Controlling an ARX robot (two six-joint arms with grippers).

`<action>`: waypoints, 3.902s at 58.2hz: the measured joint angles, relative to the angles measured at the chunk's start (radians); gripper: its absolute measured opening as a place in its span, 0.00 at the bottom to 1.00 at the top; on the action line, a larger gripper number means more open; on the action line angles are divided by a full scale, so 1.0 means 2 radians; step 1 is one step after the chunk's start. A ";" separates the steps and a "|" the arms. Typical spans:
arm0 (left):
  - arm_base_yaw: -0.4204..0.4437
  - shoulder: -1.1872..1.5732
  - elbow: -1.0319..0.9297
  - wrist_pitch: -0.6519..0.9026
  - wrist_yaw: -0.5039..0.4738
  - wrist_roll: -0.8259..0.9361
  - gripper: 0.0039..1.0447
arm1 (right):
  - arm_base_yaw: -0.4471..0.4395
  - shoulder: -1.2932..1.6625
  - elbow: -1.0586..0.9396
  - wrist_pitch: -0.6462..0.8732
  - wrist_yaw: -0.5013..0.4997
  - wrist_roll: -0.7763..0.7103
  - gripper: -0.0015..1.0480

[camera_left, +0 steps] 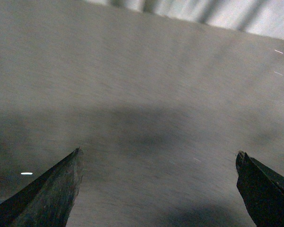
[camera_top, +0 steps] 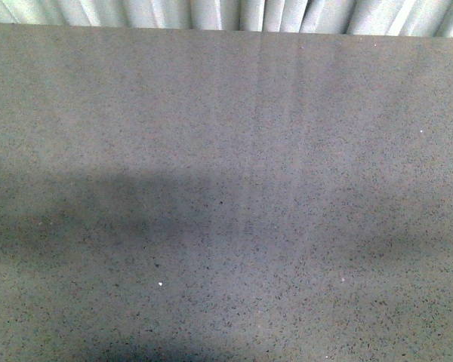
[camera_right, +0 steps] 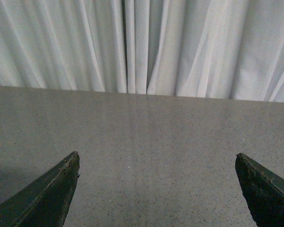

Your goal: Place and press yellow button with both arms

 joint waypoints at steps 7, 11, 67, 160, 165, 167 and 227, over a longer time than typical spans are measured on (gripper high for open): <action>0.041 0.127 0.051 0.090 -0.039 0.000 0.91 | 0.000 0.000 0.000 0.000 0.001 0.000 0.91; 0.072 0.193 0.071 0.134 -0.051 0.005 0.91 | 0.000 0.000 0.000 0.000 0.002 0.000 0.91; 0.340 0.587 0.131 0.361 -0.112 0.061 0.91 | 0.000 0.000 0.000 0.000 0.001 0.000 0.91; 0.352 0.625 0.111 0.405 -0.126 0.112 0.33 | 0.000 0.000 0.000 0.000 0.001 0.000 0.91; 0.353 0.600 0.111 0.392 -0.120 0.111 0.33 | 0.000 0.000 0.000 0.000 0.001 0.000 0.91; 0.352 0.591 0.112 0.387 -0.118 0.111 0.32 | 0.000 0.000 0.000 0.000 0.001 0.000 0.91; -0.209 0.691 0.150 0.457 -0.294 -0.049 0.32 | 0.000 0.000 0.000 0.000 0.001 0.000 0.91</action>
